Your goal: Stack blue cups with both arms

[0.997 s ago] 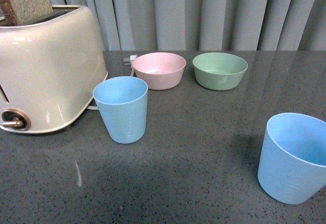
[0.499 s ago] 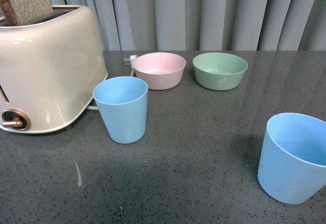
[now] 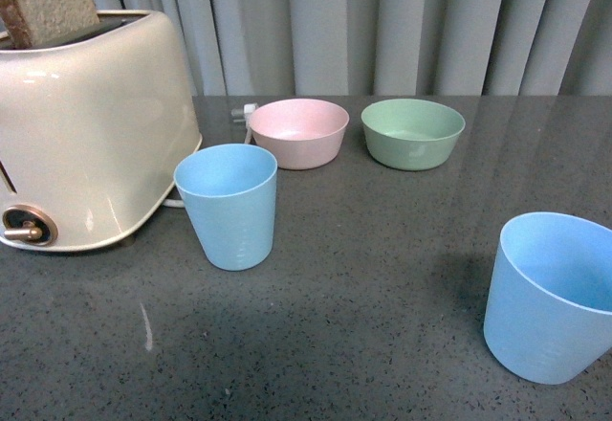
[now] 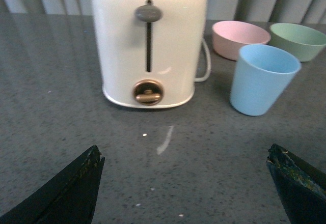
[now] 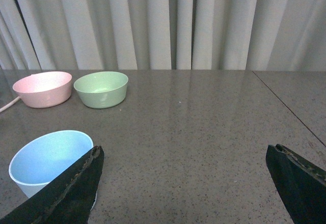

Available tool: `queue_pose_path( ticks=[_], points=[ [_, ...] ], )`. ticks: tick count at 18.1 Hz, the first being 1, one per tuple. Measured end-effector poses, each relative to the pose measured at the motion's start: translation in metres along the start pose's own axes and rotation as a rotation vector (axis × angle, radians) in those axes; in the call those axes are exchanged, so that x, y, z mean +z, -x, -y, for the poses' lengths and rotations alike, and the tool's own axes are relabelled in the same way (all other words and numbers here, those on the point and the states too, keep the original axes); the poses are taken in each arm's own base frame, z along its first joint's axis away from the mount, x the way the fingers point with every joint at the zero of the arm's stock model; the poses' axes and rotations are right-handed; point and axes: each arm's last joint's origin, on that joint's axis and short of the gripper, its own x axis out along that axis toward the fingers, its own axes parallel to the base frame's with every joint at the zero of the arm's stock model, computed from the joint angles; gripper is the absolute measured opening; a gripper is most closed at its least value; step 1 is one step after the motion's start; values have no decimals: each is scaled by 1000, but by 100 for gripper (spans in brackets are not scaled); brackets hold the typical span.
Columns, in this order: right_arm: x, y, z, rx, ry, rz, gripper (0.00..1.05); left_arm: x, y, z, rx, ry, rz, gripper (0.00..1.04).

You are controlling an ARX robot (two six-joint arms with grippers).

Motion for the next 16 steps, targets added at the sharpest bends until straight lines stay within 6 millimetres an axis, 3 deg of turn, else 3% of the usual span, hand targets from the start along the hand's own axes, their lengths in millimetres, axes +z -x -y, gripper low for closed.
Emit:
queue_pose_path(
  ticks=[3,6,7,8,9,13,16],
  points=[
    [0,0,0,0,0,1,98,18,-1,8,-57,-4,71,98],
    [0,0,0,0,0,0,98,32,-26,14,-100,-17,84,98],
    [0,0,0,0,0,0,98,67,-66,22,-147,-45,124,98],
    [0,0,0,0,0,0,98,84,-111,47,-269,-96,37,98],
    [0,0,0,0,0,0,98,95,-141,64,-324,-136,-33,98],
    [0,0,0,0,0,0,98,102,-190,81,-374,-193,-209,98],
    [0,0,0,0,0,0,98,104,-195,83,-379,-208,-234,98]
  ],
)
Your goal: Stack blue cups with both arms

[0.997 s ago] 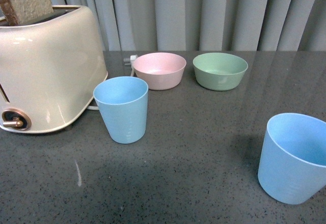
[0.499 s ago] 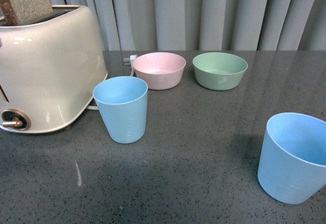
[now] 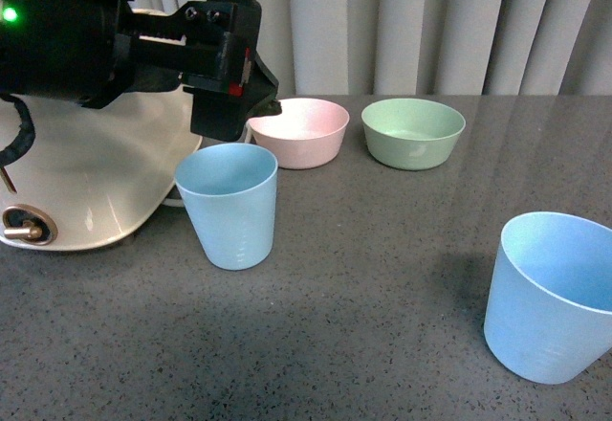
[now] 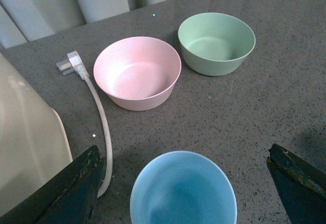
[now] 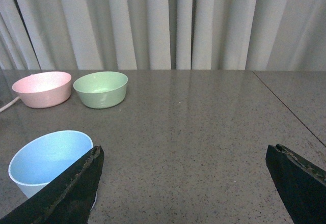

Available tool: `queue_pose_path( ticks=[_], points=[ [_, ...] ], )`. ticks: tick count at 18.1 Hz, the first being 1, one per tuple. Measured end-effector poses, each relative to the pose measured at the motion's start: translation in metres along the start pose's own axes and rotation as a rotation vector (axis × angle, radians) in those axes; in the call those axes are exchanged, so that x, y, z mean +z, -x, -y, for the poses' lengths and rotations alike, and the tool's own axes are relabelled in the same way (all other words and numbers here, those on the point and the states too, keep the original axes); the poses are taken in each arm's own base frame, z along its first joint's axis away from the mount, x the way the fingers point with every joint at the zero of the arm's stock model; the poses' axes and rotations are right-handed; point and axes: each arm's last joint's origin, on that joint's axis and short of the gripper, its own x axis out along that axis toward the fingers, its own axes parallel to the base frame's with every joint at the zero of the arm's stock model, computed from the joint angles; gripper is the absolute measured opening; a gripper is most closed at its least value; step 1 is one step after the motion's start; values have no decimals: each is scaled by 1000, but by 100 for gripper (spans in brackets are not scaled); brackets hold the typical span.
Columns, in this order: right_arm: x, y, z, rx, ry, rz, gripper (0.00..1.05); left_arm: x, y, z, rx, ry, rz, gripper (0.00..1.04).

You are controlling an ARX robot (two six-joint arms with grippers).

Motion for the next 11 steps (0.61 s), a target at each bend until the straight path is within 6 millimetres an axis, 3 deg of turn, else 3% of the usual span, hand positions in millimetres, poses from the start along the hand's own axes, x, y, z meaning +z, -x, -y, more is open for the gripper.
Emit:
queue_pose_path(
  ticks=[6,11],
  points=[
    [0,0,0,0,0,0,98,6,-8,5,-37,-15,-52,98],
    [0,0,0,0,0,0,98,-1,-12,20,-89,-90,-131,98]
  ],
)
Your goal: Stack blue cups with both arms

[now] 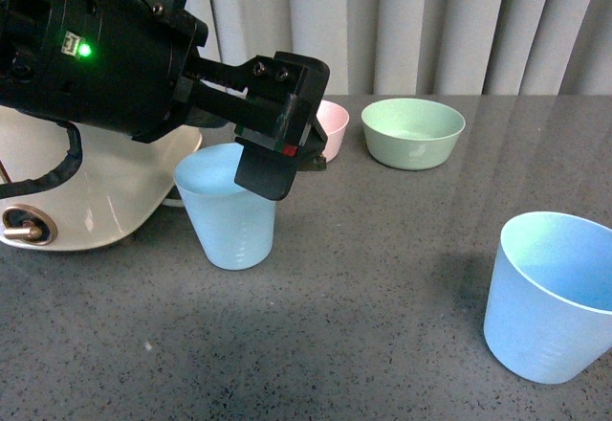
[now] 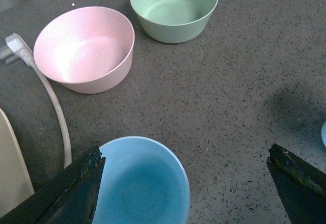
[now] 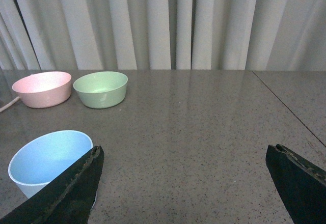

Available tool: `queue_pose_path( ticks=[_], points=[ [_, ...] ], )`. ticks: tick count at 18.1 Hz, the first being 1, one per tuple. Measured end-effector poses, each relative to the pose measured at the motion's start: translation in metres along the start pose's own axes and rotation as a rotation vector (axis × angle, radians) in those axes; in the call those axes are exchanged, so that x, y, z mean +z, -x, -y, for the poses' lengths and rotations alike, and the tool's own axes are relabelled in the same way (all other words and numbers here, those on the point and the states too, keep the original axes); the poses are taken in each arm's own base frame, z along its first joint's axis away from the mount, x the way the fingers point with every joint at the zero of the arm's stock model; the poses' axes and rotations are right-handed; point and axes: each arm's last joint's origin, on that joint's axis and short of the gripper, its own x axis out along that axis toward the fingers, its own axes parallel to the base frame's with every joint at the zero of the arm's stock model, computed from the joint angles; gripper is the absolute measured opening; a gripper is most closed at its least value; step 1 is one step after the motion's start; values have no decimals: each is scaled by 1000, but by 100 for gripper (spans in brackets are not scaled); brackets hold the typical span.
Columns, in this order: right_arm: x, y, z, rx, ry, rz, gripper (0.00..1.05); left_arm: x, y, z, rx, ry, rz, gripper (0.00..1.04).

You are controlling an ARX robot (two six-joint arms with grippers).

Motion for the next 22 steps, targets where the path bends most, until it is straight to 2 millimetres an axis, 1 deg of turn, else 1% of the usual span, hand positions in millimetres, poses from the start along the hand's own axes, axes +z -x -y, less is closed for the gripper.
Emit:
queue_pose_path(
  ticks=[3,5,9,12,14,15,17,22],
  points=[
    [0,0,0,0,0,0,98,-2,-2,0,25,-54,-9,98],
    [0,0,0,0,0,0,98,-6,-9,1,39,-79,-30,98],
    [0,0,0,0,0,0,98,-12,-17,11,22,-121,-63,98],
    [0,0,0,0,0,0,98,-25,-27,12,34,-145,-124,98],
    [0,0,0,0,0,0,98,-28,-28,13,30,-152,-137,98],
    [0,0,0,0,0,0,98,-28,-28,13,31,-164,-135,95],
    [0,0,0,0,0,0,98,-28,-28,15,27,-174,-140,74],
    [0,0,0,0,0,0,98,-26,-26,16,37,-178,-141,25]
  ],
)
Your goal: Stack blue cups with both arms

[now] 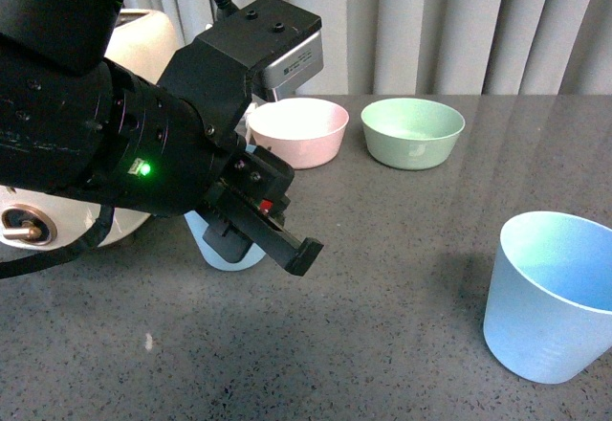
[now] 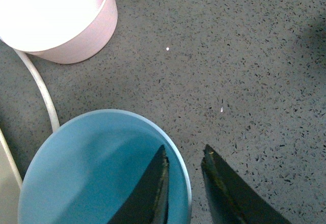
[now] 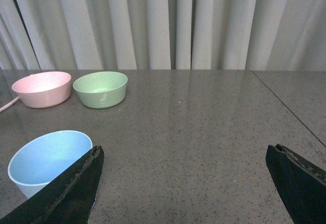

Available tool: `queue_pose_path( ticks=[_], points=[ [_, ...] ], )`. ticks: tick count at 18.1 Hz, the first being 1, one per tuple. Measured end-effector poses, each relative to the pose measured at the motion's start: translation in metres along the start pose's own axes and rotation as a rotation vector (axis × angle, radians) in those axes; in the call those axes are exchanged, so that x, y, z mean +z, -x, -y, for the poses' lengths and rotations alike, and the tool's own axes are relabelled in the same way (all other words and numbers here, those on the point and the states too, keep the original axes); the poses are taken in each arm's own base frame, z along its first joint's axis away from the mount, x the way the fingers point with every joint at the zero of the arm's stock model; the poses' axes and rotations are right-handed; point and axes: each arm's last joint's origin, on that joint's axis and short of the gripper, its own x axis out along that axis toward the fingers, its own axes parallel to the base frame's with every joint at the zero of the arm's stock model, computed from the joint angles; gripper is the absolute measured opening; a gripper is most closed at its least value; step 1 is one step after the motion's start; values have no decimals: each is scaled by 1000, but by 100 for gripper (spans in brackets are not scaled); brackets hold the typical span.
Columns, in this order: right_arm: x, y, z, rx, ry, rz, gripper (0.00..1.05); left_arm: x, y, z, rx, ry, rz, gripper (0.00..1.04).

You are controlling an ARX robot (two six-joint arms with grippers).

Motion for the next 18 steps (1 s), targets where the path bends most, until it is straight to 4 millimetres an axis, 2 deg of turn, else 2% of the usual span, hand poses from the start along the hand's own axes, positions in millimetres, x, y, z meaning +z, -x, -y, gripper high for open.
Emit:
queue_pose_path(
  ticks=[2,3,5,8,11,18],
  points=[
    [0,0,0,0,0,0,98,2,4,0,-1,0,2,6],
    [0,0,0,0,0,0,98,5,7,-1,1,-1,9,2],
    [0,0,0,0,0,0,98,10,14,0,-7,-5,15,2],
    [0,0,0,0,0,0,98,29,42,5,-55,-25,68,2],
    [0,0,0,0,0,0,98,42,67,23,-142,-107,96,2],
    [0,0,0,0,0,0,98,38,68,45,-252,-229,64,2]
  ],
)
